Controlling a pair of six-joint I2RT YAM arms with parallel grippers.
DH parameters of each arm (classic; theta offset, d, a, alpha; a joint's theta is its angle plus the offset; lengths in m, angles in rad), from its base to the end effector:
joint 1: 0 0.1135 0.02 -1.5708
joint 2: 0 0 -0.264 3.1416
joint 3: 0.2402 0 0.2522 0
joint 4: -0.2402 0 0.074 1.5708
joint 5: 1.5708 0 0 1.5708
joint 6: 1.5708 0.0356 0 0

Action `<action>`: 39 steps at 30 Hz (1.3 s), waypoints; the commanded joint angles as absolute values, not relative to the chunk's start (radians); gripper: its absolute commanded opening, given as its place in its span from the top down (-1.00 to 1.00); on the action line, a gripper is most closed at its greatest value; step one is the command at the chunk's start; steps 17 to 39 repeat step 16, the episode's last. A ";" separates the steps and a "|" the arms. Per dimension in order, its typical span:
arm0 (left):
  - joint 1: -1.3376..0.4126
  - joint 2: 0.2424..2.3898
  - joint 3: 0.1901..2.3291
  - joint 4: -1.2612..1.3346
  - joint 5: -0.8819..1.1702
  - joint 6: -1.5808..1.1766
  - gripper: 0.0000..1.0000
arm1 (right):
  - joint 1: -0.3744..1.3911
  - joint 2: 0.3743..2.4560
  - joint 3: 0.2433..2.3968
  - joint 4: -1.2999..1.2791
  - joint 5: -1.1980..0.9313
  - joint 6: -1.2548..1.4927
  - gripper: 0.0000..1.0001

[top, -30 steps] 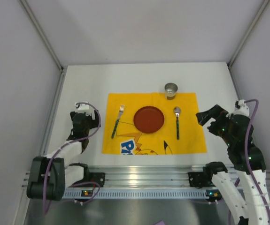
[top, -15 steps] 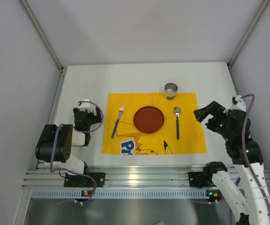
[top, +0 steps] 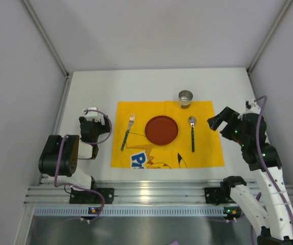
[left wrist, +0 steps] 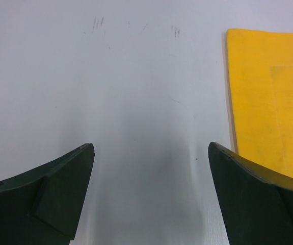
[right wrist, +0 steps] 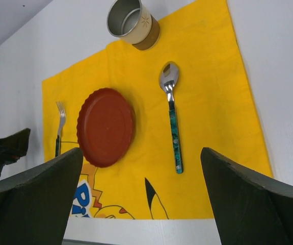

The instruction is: Set the dinner table for one person

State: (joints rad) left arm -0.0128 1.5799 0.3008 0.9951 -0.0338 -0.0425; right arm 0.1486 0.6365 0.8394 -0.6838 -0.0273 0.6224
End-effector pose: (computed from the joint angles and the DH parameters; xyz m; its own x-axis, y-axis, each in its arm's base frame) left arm 0.2555 -0.0021 0.1294 -0.2791 -0.0389 -0.9595 -0.0315 0.9990 -0.0313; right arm 0.1311 0.0206 0.3279 -0.4719 0.5186 -0.7130 0.1270 0.8402 0.5271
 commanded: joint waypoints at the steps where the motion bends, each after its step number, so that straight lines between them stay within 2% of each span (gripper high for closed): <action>1: -0.008 1.569 0.321 1.083 -0.021 -0.049 -0.97 | 0.158 0.635 0.842 -0.603 -0.021 0.574 -0.99; 14: -0.008 1.569 0.321 1.083 -0.021 -0.051 -0.97 | 0.158 0.584 0.779 -0.460 0.006 0.508 -1.00; 39: -0.008 1.571 0.321 1.083 -0.021 -0.051 -0.97 | 0.158 0.574 0.782 -0.459 0.014 0.492 -0.99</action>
